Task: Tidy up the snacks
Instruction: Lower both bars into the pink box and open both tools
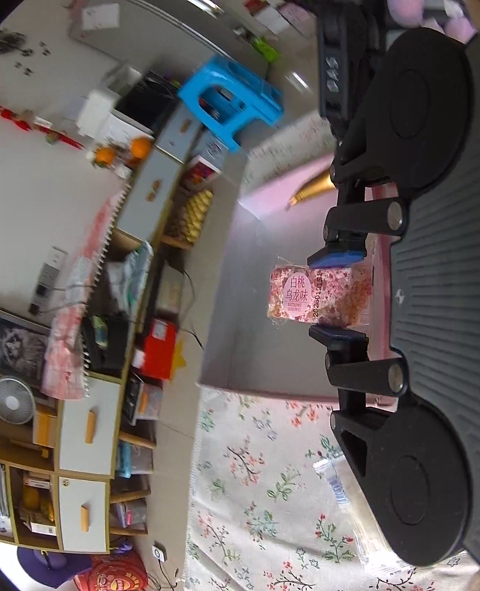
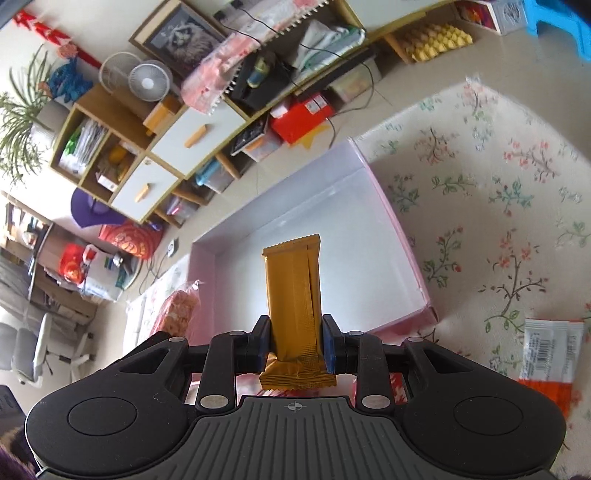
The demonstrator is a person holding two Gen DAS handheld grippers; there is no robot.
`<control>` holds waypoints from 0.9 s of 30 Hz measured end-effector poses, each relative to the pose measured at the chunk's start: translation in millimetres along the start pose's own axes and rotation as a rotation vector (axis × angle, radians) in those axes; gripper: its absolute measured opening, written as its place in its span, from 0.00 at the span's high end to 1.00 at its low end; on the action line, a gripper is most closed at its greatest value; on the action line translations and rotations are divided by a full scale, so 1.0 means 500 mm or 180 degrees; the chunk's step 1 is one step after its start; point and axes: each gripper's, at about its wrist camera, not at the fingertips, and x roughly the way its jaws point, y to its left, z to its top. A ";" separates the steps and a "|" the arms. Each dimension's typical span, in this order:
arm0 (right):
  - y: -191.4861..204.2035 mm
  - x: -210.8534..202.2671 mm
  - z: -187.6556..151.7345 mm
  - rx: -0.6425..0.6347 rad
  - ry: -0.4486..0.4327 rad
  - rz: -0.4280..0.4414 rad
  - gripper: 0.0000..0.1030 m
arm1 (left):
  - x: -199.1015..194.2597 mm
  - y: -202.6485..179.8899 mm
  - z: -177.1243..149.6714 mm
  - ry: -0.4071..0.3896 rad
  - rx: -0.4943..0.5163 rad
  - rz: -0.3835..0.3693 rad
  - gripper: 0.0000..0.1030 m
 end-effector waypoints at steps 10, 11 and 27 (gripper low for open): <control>-0.012 0.053 0.016 -0.0097 -0.0152 -0.0153 0.73 | 0.026 0.018 -0.014 0.0085 0.0149 0.0240 0.71; -0.010 0.057 0.016 -0.0132 -0.0158 -0.0184 0.73 | 0.027 0.016 -0.016 0.0109 0.0192 0.0222 0.71; 0.035 0.078 -0.014 -0.0558 0.0206 -0.0734 0.73 | 0.021 0.016 -0.020 0.0656 0.0285 0.0213 0.71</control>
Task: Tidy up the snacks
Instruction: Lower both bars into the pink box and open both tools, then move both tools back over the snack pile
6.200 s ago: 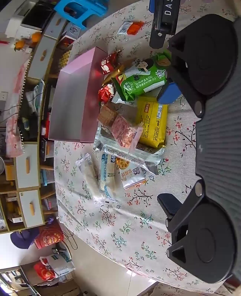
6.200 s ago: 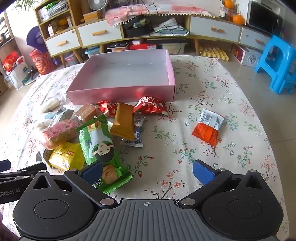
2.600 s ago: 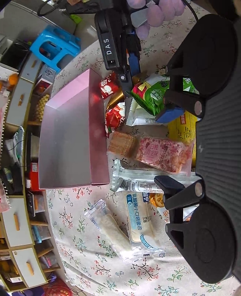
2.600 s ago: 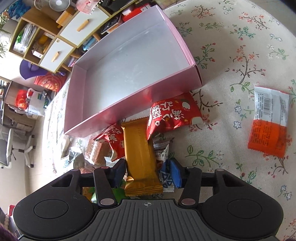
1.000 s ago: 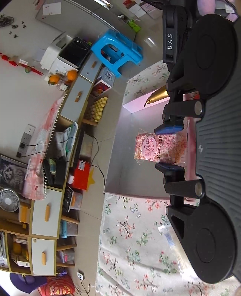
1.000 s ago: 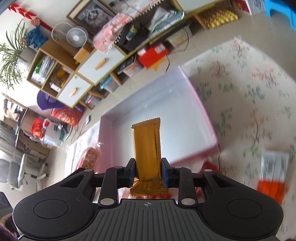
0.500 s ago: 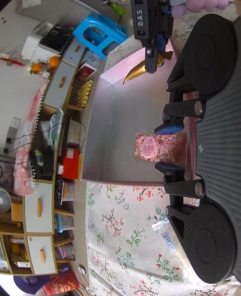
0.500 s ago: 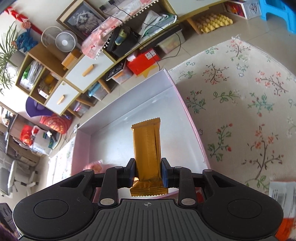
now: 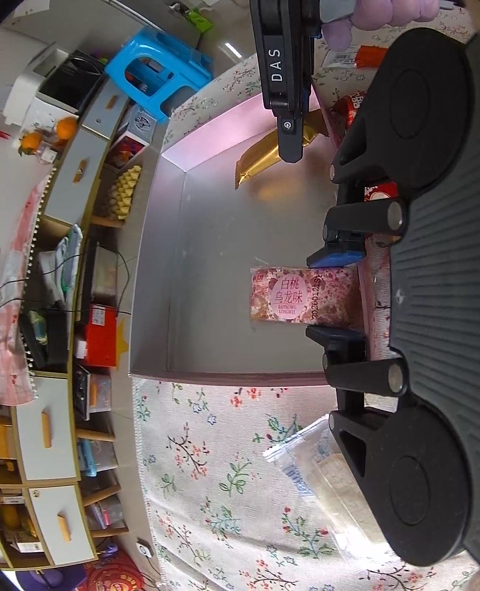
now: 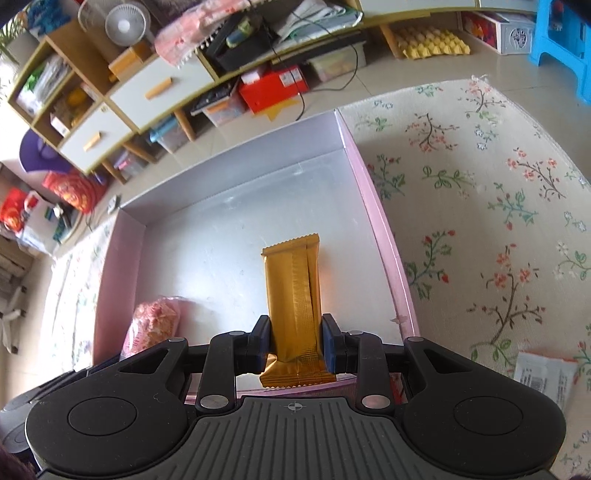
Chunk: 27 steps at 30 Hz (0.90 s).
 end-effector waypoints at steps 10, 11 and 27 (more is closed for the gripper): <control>0.000 -0.007 0.001 -0.0048 -0.0169 0.0080 0.70 | -0.005 0.005 -0.007 -0.0233 0.0021 -0.0068 0.70; 0.001 -0.009 0.002 -0.0048 -0.0194 0.0086 0.70 | -0.007 0.005 -0.007 -0.0255 0.0001 -0.0083 0.69; -0.016 -0.108 -0.009 -0.0114 -0.0316 0.0231 0.26 | -0.098 0.011 -0.013 -0.0559 -0.0009 -0.0085 0.12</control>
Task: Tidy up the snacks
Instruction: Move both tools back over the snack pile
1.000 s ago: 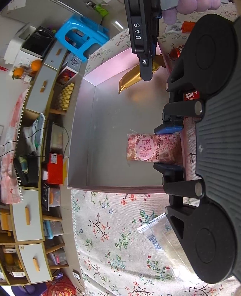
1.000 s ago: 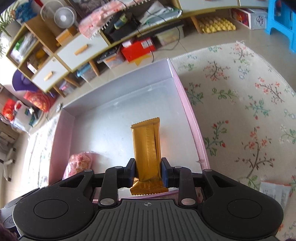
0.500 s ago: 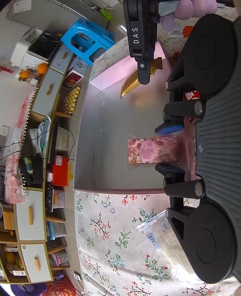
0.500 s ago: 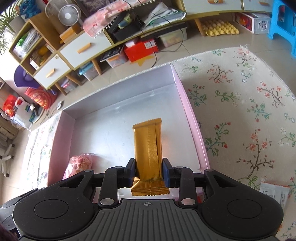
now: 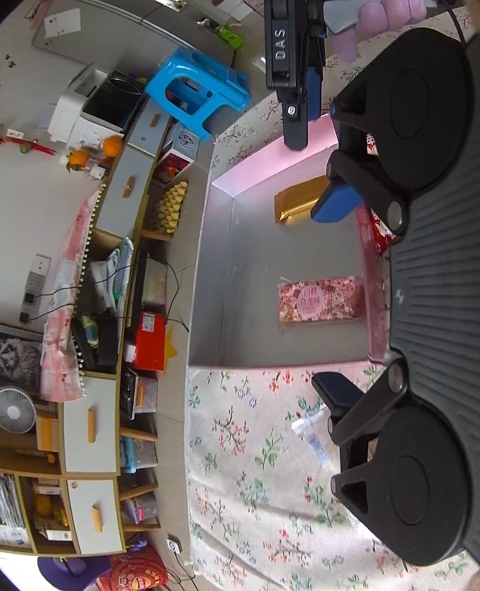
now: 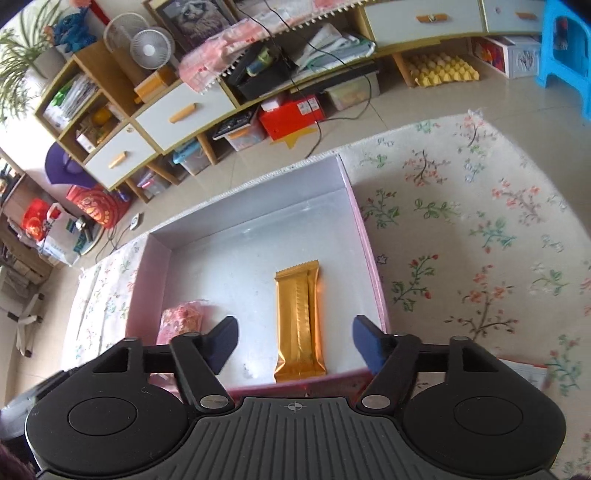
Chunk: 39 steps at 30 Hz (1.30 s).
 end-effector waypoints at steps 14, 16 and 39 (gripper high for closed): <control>0.042 -0.078 -0.087 -0.0405 0.0173 -0.0106 0.14 | -0.086 0.042 -0.069 0.0106 -0.0032 0.0461 0.01; 0.061 -0.081 -0.111 -0.0663 0.0152 -0.0157 0.14 | -0.088 0.051 -0.088 0.0095 -0.0114 0.0482 0.00; 0.129 -0.090 -0.274 -0.1717 0.0171 0.0035 0.14 | -0.095 0.023 -0.177 0.0138 0.0281 0.0065 0.06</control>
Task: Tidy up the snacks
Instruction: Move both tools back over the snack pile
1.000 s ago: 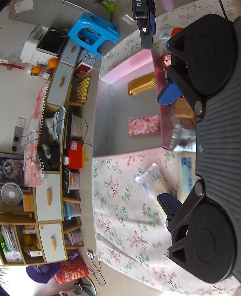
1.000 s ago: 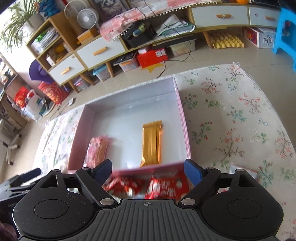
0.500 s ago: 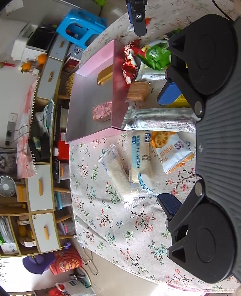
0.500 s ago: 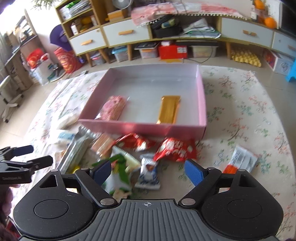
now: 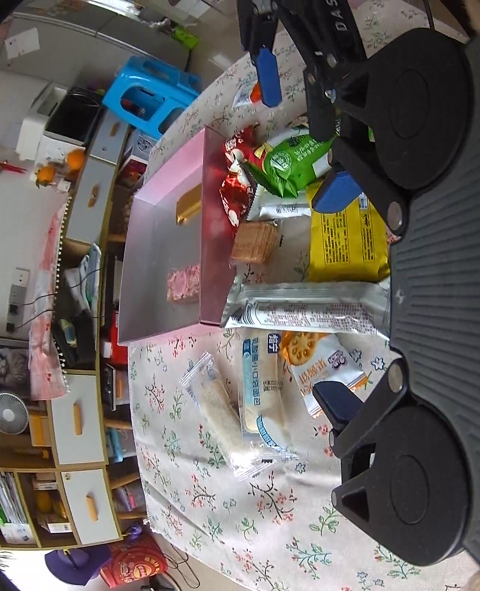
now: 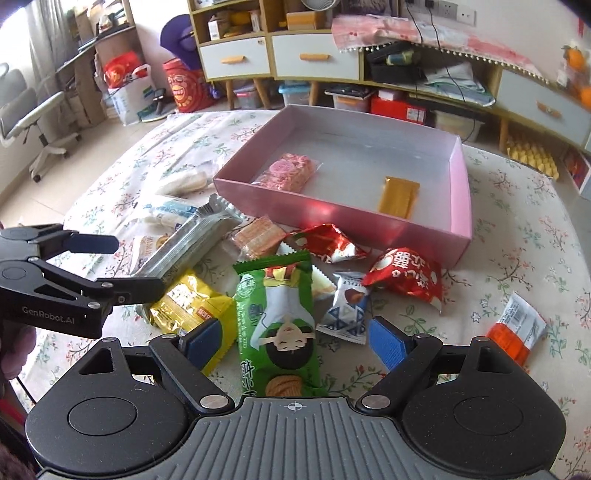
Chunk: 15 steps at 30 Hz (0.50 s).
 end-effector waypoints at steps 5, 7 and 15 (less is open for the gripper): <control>0.001 0.017 0.000 0.0056 0.0088 -0.0013 0.14 | 0.008 0.002 -0.004 0.0035 -0.0017 -0.0031 0.11; 0.000 0.020 -0.001 0.0081 0.0110 -0.0004 0.14 | 0.011 0.001 -0.002 0.0040 -0.0032 -0.0047 0.13; -0.001 0.026 -0.005 0.0170 0.0170 -0.0008 0.14 | 0.024 -0.007 0.005 0.0103 -0.0096 -0.0128 0.31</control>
